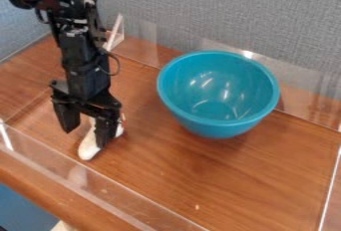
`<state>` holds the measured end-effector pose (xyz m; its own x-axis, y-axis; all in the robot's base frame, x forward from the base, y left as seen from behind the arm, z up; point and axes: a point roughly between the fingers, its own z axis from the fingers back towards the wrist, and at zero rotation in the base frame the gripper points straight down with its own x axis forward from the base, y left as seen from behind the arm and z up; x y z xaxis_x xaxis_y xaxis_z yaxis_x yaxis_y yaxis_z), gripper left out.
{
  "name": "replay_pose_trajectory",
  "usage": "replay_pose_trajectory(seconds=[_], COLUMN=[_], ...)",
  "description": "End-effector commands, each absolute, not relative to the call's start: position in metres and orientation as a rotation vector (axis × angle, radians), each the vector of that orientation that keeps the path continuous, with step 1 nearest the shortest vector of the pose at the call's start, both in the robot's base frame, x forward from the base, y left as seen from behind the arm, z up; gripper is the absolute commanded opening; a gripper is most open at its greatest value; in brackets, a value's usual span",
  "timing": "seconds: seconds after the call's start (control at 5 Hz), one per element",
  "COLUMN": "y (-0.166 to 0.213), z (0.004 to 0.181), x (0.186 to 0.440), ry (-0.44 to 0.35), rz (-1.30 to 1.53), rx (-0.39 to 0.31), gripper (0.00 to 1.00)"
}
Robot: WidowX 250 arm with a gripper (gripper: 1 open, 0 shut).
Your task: Put the mushroom in the blue bowl
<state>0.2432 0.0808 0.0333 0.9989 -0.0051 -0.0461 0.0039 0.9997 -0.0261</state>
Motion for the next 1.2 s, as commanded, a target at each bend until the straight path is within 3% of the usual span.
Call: replay_pose_trajectory(seconds=[0.0, 0.6, 0.8, 1.0], y=[0.0815, 0.0803, 0.0799, 0.079], z=[0.0416, 0.0366, 0.0351, 0.0392], x=[0.2537, 0.2556, 0.2559, 0.2557], ry=[0.0, -0.002, -0.001, -0.009], rz=[-0.004, 0.012, 0.016, 0.016], rx=[-0.011, -0.014, -0.013, -0.014], gripper=[1.0, 1.0, 0.0, 0.0])
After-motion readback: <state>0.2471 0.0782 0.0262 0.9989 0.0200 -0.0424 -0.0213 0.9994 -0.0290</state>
